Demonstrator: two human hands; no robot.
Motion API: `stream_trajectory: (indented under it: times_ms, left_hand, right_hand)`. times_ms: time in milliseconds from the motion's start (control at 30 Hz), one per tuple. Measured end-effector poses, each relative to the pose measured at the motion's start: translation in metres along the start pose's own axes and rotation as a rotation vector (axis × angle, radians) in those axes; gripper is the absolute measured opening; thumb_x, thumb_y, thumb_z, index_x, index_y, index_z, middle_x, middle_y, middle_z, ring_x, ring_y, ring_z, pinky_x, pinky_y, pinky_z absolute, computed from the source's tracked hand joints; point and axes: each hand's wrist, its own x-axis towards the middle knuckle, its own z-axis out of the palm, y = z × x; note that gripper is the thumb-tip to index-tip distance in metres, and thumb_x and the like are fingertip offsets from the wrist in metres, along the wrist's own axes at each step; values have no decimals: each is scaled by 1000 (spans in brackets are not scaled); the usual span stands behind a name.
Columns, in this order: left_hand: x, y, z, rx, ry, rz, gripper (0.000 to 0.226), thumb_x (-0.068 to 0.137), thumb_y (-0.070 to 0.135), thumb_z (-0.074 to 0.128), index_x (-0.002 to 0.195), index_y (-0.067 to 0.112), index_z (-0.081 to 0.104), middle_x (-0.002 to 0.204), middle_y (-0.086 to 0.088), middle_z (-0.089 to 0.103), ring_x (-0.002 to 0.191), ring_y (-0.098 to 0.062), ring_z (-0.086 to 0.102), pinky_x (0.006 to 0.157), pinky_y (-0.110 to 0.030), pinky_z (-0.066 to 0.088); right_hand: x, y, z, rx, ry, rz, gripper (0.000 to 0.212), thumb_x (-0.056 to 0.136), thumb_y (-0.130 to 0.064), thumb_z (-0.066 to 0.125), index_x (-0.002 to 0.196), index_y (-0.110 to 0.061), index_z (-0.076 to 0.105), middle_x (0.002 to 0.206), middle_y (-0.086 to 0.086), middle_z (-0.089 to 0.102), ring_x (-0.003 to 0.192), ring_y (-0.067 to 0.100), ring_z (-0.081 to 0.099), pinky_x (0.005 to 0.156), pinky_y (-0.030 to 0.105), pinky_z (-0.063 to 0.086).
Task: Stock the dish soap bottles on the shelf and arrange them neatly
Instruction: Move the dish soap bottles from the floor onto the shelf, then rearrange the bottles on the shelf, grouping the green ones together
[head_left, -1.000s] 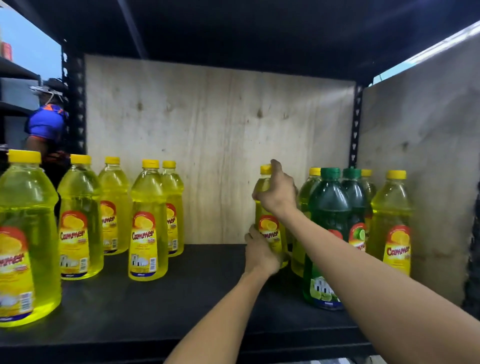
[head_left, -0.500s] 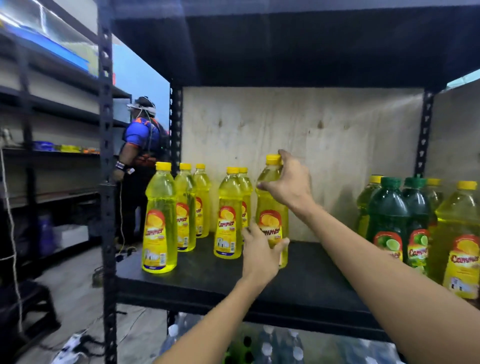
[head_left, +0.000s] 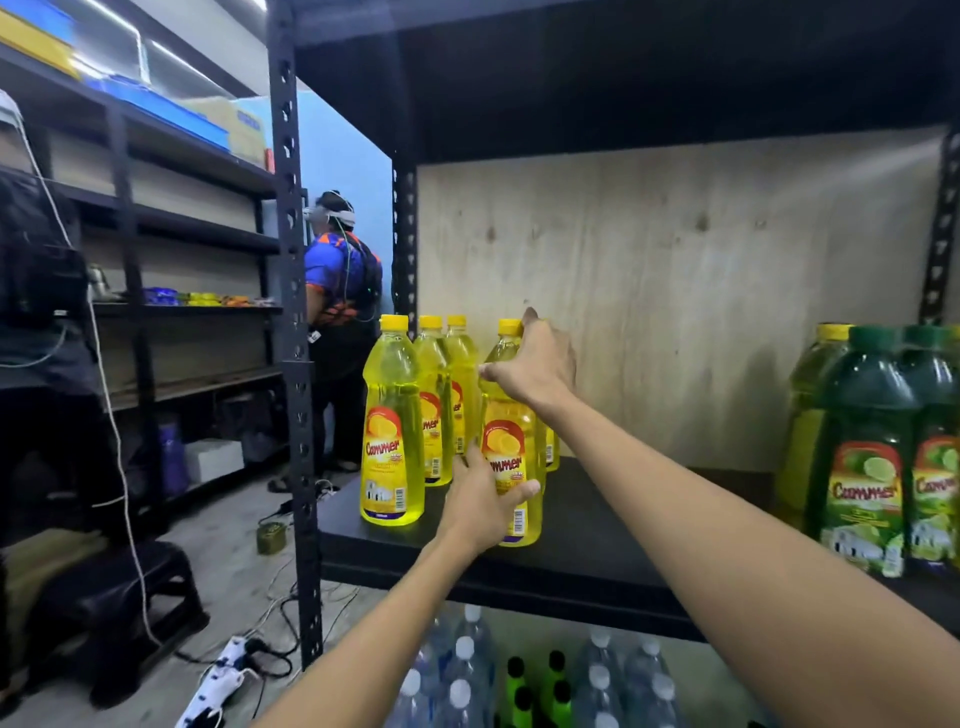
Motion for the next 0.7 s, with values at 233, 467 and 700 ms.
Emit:
stream_trajectory:
  times_ms: [233, 467, 700]
  left_hand:
    - [9, -10, -4, 11, -49, 6, 99, 85, 51, 68, 155, 11, 13, 153, -14, 29, 142, -30, 34, 111, -41, 37]
    - [-12, 2, 0, 42, 119, -11, 110, 82, 48, 74, 158, 14, 1, 155, -15, 19, 144, -33, 29, 110, -43, 37]
    - [-55, 86, 52, -46, 281, 538, 46, 85, 24, 69, 128, 34, 55, 123, 10, 43, 115, -9, 49, 98, -26, 45]
  right_hand:
    - [3, 5, 10, -54, 31, -20, 81, 67, -50, 84, 129, -10, 50, 105, 12, 70, 104, 34, 66, 80, 40, 57]
    - [-9, 19, -26, 87, -189, 11, 98, 73, -48, 83, 152, -14, 37, 146, 11, 53, 137, 30, 47, 109, 38, 42]
    - [-36, 107, -164, -28, 162, 67, 40, 80, -28, 76, 119, -27, 69, 124, 7, 66, 117, 23, 61, 99, 33, 47]
